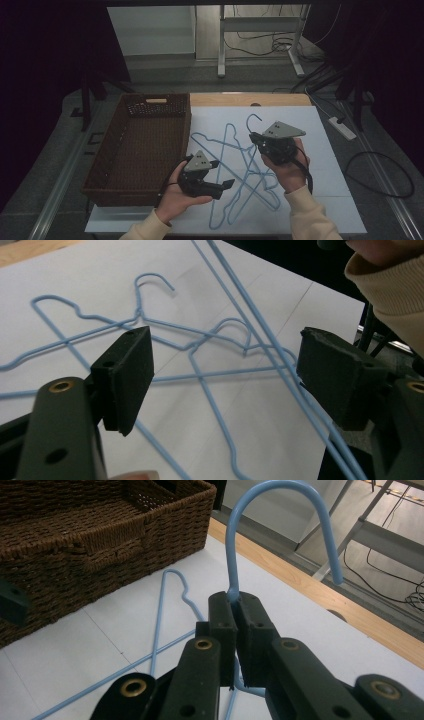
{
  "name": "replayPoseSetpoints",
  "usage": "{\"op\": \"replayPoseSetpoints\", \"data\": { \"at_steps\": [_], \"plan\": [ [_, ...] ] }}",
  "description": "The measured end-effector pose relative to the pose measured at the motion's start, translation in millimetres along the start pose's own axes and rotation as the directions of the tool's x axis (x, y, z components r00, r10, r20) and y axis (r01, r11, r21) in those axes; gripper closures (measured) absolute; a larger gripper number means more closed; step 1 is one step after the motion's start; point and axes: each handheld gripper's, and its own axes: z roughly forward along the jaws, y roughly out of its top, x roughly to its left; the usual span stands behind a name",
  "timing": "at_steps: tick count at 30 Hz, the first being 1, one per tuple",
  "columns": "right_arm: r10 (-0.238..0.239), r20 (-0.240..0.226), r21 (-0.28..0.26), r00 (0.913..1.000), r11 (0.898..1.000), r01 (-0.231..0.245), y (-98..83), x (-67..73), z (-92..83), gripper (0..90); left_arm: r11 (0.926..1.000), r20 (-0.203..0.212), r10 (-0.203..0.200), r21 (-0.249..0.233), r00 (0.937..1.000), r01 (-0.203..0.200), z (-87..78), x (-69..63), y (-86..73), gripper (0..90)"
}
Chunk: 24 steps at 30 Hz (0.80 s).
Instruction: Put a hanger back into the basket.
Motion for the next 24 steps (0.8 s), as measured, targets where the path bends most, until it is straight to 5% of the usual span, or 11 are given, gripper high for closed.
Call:
{"op": "replayPoseSetpoints", "data": {
  "at_steps": [16,23,24],
  "plan": [
    [-0.036,0.026,-0.007,0.999,0.999,0.037,1.7,14.5,1.7,86.3,0.9953,0.067,-0.062,0.078,0.9958,0.056,45.7,-2.5,11.4,33.6],
    [-0.043,0.02,-0.022,0.9989,0.999,0.043,3.7,17.4,-0.9,86.3,0.9898,0.106,-0.093,0.118,0.99,0.08,54.4,2.7,13.2,52.7],
    [-0.044,0.021,-0.028,0.9988,0.999,0.045,4.5,18.2,-2.1,86.3,0.9882,0.126,-0.098,0.129,0.9872,0.081,56.1,4.1,13.2,62.3]
  ]
}}
